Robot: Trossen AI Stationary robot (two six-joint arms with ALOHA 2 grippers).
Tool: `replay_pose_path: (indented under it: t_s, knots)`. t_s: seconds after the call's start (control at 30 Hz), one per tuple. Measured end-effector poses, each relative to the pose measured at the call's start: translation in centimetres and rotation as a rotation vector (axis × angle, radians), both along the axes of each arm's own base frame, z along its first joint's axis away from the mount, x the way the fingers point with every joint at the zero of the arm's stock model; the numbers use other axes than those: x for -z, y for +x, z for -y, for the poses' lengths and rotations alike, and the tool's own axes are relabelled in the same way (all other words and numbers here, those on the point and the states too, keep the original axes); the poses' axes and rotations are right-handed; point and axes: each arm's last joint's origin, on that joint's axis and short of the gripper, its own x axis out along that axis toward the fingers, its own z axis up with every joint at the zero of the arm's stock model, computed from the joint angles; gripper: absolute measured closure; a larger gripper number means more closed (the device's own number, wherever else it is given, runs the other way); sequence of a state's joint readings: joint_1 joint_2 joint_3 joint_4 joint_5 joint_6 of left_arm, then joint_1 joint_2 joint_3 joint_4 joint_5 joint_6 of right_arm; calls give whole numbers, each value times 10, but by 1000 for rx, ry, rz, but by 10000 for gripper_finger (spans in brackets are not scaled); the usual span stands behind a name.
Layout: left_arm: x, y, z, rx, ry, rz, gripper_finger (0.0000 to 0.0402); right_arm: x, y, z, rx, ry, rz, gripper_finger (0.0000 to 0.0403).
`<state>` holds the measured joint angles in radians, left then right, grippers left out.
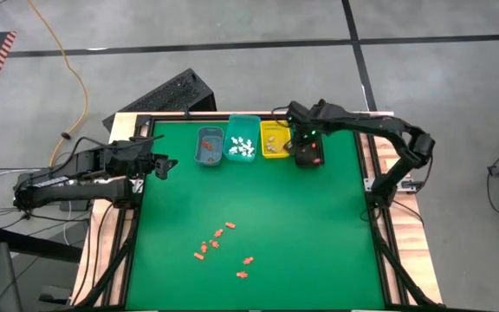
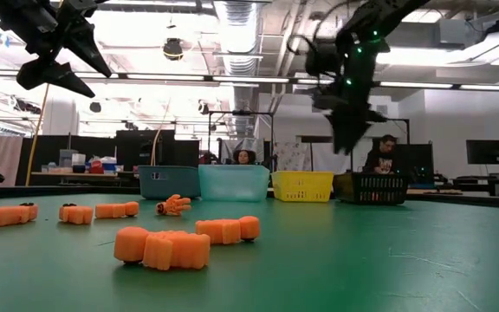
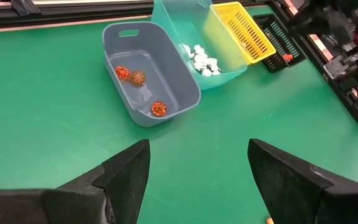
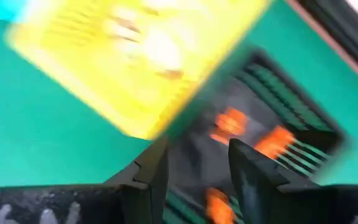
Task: Sort Halloween decoration
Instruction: Put the orange skeleton toy into the black bin
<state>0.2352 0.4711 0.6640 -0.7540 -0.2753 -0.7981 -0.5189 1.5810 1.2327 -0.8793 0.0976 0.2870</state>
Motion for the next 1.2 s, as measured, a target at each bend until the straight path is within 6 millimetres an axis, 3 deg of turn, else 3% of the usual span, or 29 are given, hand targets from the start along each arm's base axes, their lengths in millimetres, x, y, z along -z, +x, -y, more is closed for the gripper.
replay_pose_path:
  t_s: [0.17, 0.4, 0.5, 0.6, 0.8, 0.97, 1.2]
  knots:
    - [0, 0, 0, 1, 0, 0, 141, -6, 35, -39, -180, -15, 169, 243]
    - [0, 0, 0, 0, 0, 1, 141, -22, 80, -122, -529, -143, 446, 243]
    - [0, 0, 0, 0, 0, 1, 141, -25, 88, -157, -642, -213, 539, 245]
    - [0, 0, 0, 0, -1, 2, 141, -27, 91, -180, -666, -285, 610, 247]
    - [0, 0, 0, -1, 0, 2, 141, -14, 87, -211, -671, -352, 668, 254]
    - [0, 0, 0, -8, 5, 1, 141, -4, 91, -223, -637, -369, 708, 257]
    - [0, 0, -1, -17, 10, -1, 141, 43, 115, -241, -586, -280, 738, 258]
